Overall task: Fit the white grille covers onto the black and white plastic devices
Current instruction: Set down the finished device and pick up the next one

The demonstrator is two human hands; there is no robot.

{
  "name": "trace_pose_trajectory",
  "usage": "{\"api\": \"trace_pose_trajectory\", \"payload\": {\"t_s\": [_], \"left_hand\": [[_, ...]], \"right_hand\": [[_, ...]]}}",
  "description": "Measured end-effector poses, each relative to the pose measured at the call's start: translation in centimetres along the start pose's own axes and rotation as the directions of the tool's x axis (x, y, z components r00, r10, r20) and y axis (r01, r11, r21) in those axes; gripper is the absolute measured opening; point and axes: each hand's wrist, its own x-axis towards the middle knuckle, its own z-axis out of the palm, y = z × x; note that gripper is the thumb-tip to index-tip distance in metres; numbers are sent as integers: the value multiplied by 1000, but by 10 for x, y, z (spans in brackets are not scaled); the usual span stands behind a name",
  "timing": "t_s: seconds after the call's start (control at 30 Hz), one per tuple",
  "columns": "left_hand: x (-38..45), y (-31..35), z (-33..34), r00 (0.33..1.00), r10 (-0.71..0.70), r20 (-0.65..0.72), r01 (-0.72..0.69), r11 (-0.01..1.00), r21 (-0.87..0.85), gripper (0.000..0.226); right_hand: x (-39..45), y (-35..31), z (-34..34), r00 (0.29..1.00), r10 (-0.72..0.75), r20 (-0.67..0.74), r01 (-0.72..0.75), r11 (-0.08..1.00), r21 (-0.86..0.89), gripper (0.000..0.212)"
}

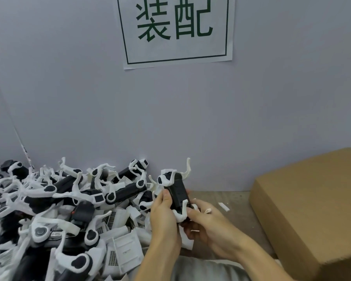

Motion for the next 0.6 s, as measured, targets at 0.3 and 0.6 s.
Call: {"api": "trace_pose_trajectory", "payload": {"t_s": [0.3, 0.6], "left_hand": [[-1, -2, -1, 998, 56, 18, -55, 997, -45, 30], [-1, -3, 0, 991, 108, 74, -109, 994, 16, 31]], "right_hand": [[-2, -2, 4, 995, 103, 4, -103, 994, 22, 21], [-6, -6, 2, 991, 126, 43, -131, 982, 135, 20]]}}
